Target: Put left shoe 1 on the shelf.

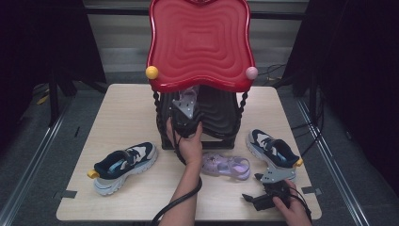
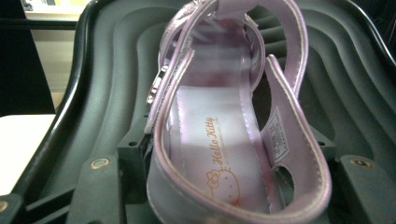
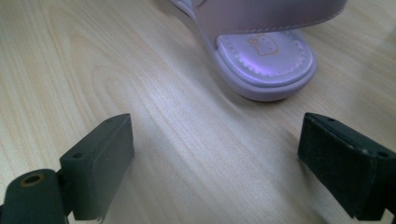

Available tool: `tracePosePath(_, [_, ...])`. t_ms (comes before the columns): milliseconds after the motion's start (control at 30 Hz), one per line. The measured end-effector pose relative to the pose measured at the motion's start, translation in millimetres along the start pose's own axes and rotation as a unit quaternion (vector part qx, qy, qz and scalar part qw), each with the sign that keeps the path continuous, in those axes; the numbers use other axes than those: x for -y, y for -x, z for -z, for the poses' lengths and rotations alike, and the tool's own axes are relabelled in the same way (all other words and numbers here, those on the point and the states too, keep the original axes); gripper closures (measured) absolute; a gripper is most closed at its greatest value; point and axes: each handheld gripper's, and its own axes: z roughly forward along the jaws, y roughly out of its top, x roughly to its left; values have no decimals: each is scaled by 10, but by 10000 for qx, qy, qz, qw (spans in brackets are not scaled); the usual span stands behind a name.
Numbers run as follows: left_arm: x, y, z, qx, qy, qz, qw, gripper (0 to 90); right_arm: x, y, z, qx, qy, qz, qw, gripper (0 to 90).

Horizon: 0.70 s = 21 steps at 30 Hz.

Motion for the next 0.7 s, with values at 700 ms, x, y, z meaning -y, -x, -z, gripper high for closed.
tracePosePath(700, [31, 27, -4, 290, -330, -241, 9987, 253, 0, 1, -1, 2, 3, 7, 10000, 101])
